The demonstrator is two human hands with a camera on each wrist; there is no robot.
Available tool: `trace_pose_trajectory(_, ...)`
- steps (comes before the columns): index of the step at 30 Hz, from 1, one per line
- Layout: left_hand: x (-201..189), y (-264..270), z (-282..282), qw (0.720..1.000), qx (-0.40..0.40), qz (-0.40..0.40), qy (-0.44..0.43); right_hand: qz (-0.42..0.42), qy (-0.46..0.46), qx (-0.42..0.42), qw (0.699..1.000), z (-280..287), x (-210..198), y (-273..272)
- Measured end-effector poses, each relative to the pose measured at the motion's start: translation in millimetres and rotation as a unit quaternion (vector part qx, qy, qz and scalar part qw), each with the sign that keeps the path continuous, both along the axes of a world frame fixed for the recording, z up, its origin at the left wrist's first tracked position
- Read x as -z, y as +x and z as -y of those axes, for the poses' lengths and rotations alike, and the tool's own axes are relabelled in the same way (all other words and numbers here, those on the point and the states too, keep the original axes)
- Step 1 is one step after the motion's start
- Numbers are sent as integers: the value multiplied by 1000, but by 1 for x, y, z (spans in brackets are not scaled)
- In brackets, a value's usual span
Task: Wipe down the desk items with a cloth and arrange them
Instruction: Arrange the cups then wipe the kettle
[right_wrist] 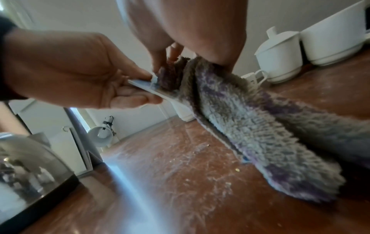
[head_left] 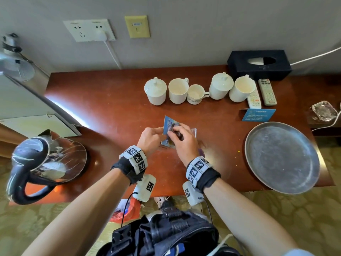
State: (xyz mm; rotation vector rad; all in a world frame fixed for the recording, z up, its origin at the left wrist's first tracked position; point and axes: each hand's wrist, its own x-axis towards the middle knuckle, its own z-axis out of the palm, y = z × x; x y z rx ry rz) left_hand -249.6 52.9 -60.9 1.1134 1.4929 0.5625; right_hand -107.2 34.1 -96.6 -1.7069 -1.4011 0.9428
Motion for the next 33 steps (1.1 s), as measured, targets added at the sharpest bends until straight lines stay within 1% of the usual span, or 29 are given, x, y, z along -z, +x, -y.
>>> trace_pose_trajectory(3,3,-2,1,1000,-2,-3,2,23,51,-31,998,2,6,4)
trace_pose_trajectory(4,4,-3,2,1000,-5,-6,3,34,53,-35,997,0,10,7)
trace_pose_trajectory(6,4,-4,3,1000,-7,-10,1,36,20,-20,999,-6,18,12)
trace_pose_trajectory(8,4,-4,4,1000,-3,-13,0,-2,-15,17,1000,-12,19,14)
trace_pose_trajectory(10,4,-5,5,1000,-2,-17,1,-22,-21,37,999,-15,23,15)
trace_pose_trajectory(13,4,-5,5,1000,-5,-17,1,-18,-76,17,997,-15,25,17)
trace_pose_trajectory(15,2,-3,5,1000,-4,-13,2,-36,-98,-5,995,-13,25,19)
trace_pose_trajectory(19,-4,5,4,1000,9,1,2,-69,-79,-5,994,3,14,17)
trace_pose_trajectory(21,-6,6,3,1000,11,13,-7,-73,-64,-21,995,12,8,11)
trace_pose_trajectory(24,-6,3,3,1000,14,18,-15,-84,-67,-49,993,15,6,7)
trace_pose_trajectory(26,-2,-2,3,1000,8,4,-10,-68,-76,-58,993,10,11,11)
trace_pose_trajectory(28,3,-5,4,1000,-2,-6,-13,-50,-104,-37,993,3,16,20)
trace_pose_trajectory(31,3,-5,6,1000,-11,-4,-21,-18,-129,-38,991,-5,20,29)
trace_pose_trajectory(33,4,-4,7,1000,-20,-2,-24,-12,-129,-37,991,-2,19,29)
